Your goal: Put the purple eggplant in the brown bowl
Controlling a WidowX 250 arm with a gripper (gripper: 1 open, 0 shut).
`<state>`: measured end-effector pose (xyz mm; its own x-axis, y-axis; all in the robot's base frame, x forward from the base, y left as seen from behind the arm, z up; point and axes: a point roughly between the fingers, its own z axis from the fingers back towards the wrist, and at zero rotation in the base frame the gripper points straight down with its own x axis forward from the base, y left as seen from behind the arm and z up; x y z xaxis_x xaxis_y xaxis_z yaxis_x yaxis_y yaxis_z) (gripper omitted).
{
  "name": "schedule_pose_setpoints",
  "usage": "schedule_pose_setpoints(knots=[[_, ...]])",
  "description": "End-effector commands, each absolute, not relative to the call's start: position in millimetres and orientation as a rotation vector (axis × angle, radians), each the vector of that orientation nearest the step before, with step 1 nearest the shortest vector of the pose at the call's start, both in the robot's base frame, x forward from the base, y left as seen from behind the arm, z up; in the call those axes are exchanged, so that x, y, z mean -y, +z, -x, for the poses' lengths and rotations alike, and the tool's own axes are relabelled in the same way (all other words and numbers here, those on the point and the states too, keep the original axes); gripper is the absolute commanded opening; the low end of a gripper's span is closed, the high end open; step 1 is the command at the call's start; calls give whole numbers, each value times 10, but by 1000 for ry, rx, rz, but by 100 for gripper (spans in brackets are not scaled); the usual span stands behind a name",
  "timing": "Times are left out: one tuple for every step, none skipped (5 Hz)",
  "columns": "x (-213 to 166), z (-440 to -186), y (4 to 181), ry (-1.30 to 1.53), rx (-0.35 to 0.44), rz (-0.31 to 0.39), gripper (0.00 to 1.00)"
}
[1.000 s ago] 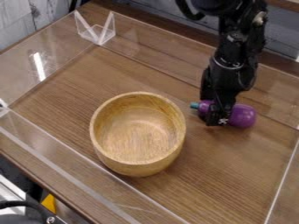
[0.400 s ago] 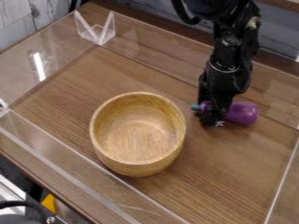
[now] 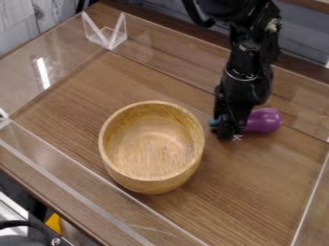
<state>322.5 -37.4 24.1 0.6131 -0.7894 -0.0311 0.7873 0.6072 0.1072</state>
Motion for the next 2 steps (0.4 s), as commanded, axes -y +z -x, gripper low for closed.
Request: schedule_pose_setpoints(knots=[[336, -3273, 526, -894, 100, -127, 0], [315, -3247, 575, -889, 109, -119, 0]])
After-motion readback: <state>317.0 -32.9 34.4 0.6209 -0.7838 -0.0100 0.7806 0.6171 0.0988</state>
